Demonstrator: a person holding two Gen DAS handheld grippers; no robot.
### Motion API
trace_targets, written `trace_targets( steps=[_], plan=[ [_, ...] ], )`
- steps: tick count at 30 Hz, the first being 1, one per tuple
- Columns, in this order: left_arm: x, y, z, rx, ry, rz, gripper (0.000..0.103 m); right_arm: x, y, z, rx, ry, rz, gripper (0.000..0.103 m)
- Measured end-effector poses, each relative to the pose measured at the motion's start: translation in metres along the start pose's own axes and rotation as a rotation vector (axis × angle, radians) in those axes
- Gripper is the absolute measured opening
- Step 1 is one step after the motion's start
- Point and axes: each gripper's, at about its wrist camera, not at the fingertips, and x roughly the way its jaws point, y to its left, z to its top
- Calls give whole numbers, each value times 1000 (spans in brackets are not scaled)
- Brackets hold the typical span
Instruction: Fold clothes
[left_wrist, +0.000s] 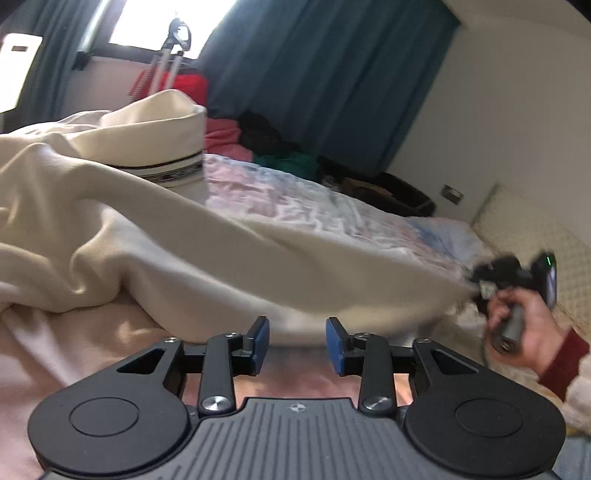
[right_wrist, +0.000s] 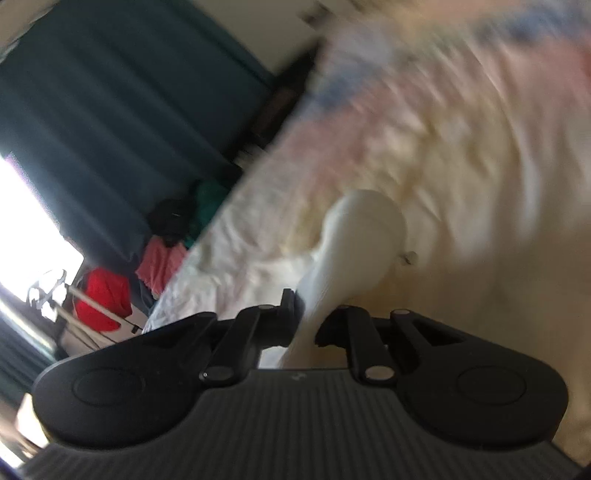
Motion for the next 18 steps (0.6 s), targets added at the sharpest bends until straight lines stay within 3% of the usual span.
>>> trace_targets(
  steps=[3,6,7,8,12,14,18],
  plan=[
    [-1,13,5,-95,11,41,49,2,-12,-4,66,70,-32,19],
    [-5,40,11,-271,22,94,62,-3,-10,-8,70,95,-21,47],
    [-9,53,13,-352,19,107,63,-8,-8,-10,77,93,-5,63],
    [-14,67,14,-441,10,122,65,-12,-4,-13,88,91,5,68],
    [-43,125,8,-801,-51,203,71,-26,2,-28,147,143,-1,68],
    [-60,151,-1,-971,-98,229,72,-22,0,-36,184,204,-49,68],
    [-80,182,-13,-1177,-174,217,72,-3,-8,-43,233,306,-68,68]
  ],
)
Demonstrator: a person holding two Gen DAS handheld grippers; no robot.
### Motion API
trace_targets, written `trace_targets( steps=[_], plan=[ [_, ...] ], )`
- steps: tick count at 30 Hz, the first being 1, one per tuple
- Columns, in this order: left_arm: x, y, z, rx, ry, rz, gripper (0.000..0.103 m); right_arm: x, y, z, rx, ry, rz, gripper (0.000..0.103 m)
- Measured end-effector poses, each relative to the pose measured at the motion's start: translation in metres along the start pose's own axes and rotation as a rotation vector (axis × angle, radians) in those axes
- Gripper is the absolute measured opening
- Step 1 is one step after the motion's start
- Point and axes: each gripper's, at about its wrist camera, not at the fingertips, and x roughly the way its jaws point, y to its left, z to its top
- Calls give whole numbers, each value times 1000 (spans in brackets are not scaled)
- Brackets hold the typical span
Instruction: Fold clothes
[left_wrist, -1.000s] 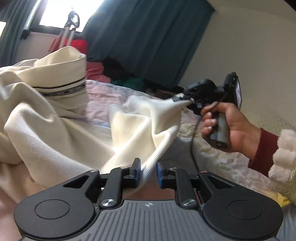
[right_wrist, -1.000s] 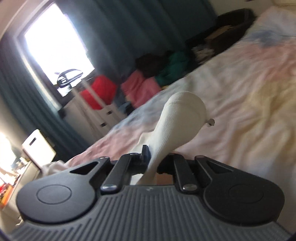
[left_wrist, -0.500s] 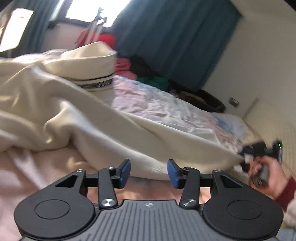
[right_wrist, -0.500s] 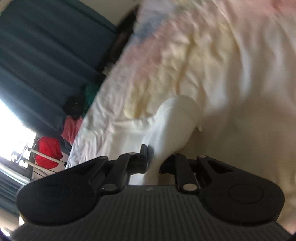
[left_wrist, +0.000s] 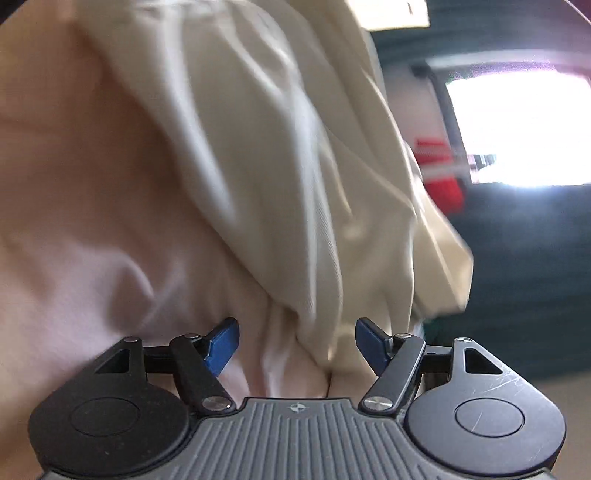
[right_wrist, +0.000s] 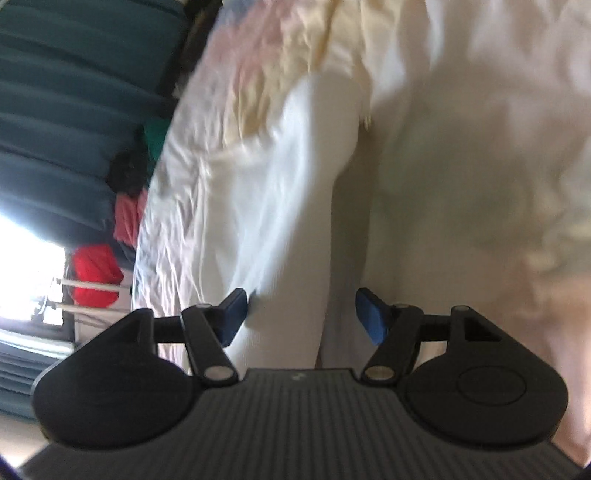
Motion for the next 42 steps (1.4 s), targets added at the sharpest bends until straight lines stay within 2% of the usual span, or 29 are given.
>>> trace_targets(
  steps=[3,6,9,10,11,13,15,16,17,18,22,27,30,33,36,38,40,42],
  plan=[
    [-3,7,11,-74,-35,-12,72,9,-7,7,52,-4,31,68],
    [-9,15,25,-153,-88,-30,71,14,-15,9,92,-53,64,67],
    [-19,22,38,-233,-139,-60,70,18,-14,13,88,-102,88,55],
    [-23,24,43,-255,-152,-68,69,18,-12,15,70,-132,94,48],
    [-24,24,47,-263,-154,-74,68,19,-10,19,42,-159,96,35],
    [-25,17,57,-228,-143,-47,55,23,-5,28,-18,-209,96,22],
    [-30,6,67,-186,-139,-1,28,32,-2,34,-80,-215,86,20],
    [-33,0,72,-169,-130,10,19,37,-2,35,-104,-208,73,17],
    [-39,-4,79,-146,-127,18,12,42,-1,36,-128,-201,59,14],
    [-48,-8,86,-119,-130,25,10,43,-1,38,-134,-200,60,13],
    [-82,-40,101,40,-199,56,8,38,5,43,-166,-231,74,10],
    [-139,-64,112,91,-185,47,7,10,27,37,-234,-318,99,10],
    [-171,-53,111,126,-159,100,7,-8,39,31,-287,-383,52,10],
    [-188,-25,119,129,-115,196,8,-11,32,32,-290,-363,-25,10],
    [-171,-7,119,154,-84,296,8,0,8,37,-240,-277,-124,10],
    [-167,-5,116,209,-75,341,8,6,-8,37,-218,-221,-177,10],
    [-165,-10,112,254,-74,363,9,8,-14,37,-229,-206,-171,10],
    [-168,-18,109,299,-72,384,15,8,-6,32,-301,-211,-199,13]
  ],
)
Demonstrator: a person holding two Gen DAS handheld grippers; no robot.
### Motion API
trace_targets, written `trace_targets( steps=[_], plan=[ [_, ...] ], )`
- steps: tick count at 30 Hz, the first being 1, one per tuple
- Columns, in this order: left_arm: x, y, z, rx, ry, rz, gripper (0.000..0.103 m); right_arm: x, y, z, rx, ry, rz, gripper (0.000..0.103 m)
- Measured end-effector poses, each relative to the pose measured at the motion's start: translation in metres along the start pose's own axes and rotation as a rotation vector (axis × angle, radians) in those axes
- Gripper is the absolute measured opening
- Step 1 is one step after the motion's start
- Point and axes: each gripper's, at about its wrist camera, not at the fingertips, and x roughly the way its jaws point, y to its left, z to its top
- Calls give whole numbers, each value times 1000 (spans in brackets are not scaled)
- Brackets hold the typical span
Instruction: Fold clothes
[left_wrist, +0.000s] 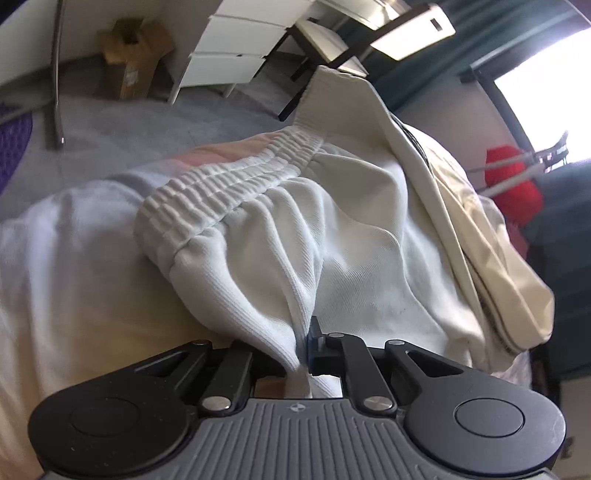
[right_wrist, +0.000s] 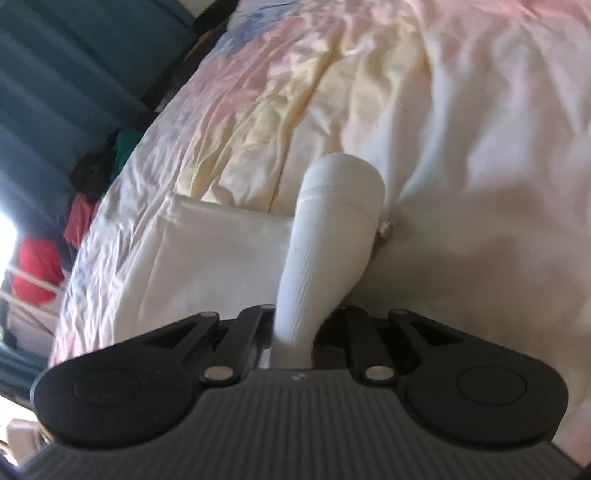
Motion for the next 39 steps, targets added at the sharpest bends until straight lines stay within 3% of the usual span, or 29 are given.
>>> trace_targets(
  steps=[1,4,6,8,12,18,25,29,33,39],
  plan=[
    [-4,-4,-1,29,-2,13,16,-3,6,-2,-40,-9,-19,14],
    [-18,-14,-7,130,-10,61,39,-12,20,-4,-136,-33,-63,25],
    [-33,-20,-17,197,-25,92,65,-21,28,-4,-185,-55,-66,39],
    [-37,-32,-23,268,-84,128,78,-37,37,-4,-224,-113,-54,65],
    [-52,-65,-43,382,-206,124,89,-76,57,-7,-307,-236,-18,74],
    [-58,-136,-88,584,-379,68,97,-128,98,-37,-476,-313,180,74],
    [-19,-222,-144,789,-393,-55,98,-162,131,-115,-664,-213,442,74],
    [22,-226,-167,840,-416,-95,100,-174,138,-143,-704,-182,495,74],
    [67,-217,-186,898,-379,-33,99,-170,142,-153,-712,-169,506,74],
    [83,-217,-192,936,-369,-30,99,-159,152,-163,-713,-168,499,74]
  ],
)
